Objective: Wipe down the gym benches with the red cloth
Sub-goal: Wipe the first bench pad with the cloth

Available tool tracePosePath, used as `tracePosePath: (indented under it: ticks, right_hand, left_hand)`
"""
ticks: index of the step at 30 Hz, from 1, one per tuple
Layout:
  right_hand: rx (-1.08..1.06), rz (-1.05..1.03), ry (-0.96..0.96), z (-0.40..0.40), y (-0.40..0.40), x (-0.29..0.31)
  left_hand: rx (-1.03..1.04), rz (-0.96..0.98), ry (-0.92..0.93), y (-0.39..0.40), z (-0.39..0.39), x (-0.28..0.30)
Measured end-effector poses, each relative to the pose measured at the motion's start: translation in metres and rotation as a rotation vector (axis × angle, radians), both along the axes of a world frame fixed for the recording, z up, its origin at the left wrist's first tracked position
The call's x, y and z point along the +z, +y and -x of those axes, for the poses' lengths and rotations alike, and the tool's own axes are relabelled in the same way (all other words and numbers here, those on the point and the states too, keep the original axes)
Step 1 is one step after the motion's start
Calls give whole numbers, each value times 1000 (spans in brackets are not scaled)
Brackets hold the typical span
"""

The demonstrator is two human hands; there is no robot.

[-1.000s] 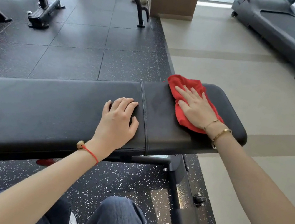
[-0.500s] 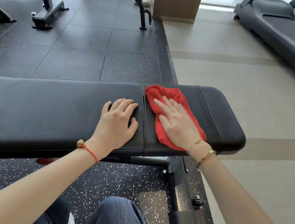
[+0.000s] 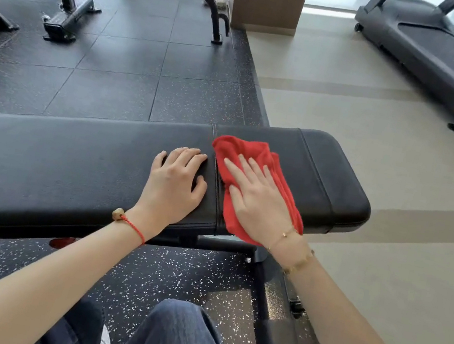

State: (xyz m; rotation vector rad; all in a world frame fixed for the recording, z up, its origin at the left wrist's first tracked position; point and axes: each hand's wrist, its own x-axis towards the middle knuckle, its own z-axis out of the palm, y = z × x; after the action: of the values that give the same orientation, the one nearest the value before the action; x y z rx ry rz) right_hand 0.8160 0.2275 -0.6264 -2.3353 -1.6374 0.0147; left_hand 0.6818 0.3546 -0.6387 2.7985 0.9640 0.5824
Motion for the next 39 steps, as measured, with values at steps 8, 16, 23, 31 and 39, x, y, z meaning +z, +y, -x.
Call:
tracePosePath:
  ticks: [8,16,23,31,39]
  right_hand:
    - [-365,63,74,-111,-30,5]
    - [-483,111,148,-157,23,15]
    - [-422,40,166,-143,-34,0]
    - [-452,92,203,-164,-20,15]
    - [-284,-1,118,-107,-71,2]
  left_hand:
    - [0,-7,2,-1,1,-2]
    - [-7,-9,6,0,1,2]
    - [-10,-8,0,0,1,1]
    - [-13,3,3,-1,2,4]
    - [0,-8,-4,-1,0,0]
